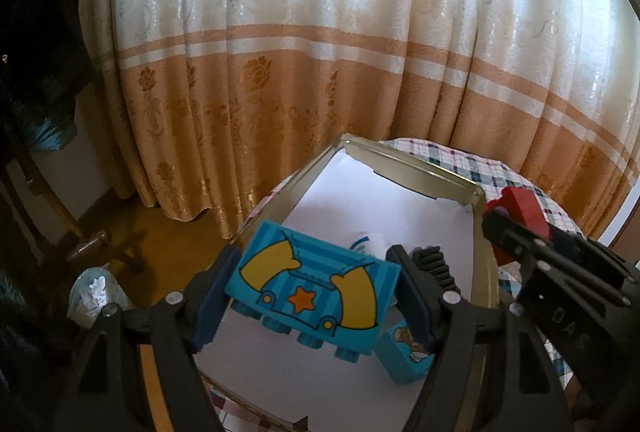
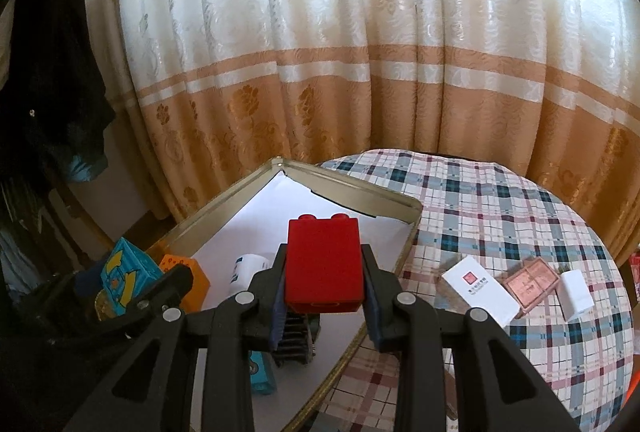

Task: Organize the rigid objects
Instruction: 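Lower both blocks into the tray and open both grippers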

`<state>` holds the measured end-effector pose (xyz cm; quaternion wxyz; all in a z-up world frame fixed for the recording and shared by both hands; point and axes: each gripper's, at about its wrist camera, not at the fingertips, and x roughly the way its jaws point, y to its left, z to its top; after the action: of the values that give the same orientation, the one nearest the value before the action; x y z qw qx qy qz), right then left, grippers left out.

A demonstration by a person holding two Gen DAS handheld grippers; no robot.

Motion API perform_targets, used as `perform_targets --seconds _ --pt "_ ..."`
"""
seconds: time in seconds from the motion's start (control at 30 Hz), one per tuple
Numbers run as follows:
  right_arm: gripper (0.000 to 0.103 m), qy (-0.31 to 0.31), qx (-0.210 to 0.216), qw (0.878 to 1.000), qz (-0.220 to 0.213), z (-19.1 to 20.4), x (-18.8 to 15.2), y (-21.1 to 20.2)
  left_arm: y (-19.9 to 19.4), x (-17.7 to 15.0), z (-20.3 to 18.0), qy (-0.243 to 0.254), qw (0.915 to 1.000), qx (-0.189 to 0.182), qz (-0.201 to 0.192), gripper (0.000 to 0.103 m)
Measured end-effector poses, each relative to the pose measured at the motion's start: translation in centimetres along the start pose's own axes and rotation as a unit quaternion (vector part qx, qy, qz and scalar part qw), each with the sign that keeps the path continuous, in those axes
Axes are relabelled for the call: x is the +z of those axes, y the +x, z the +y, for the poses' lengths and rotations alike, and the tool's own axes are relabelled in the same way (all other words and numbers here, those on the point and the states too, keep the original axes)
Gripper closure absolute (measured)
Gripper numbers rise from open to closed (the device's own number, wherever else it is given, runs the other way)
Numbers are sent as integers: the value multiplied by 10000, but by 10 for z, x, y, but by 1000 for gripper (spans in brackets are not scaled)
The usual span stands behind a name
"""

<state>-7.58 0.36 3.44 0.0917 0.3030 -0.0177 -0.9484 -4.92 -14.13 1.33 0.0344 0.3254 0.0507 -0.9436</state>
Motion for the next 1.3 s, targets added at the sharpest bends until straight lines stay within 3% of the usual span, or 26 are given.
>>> perform_targets --seconds 0.87,1.3 --pt "69 72 -204 9981 581 2 11 40 19 -5 4 45 9991 316 279 28" --pt "69 110 -177 9969 763 0 14 53 25 -3 -11 359 9976 551 202 28"
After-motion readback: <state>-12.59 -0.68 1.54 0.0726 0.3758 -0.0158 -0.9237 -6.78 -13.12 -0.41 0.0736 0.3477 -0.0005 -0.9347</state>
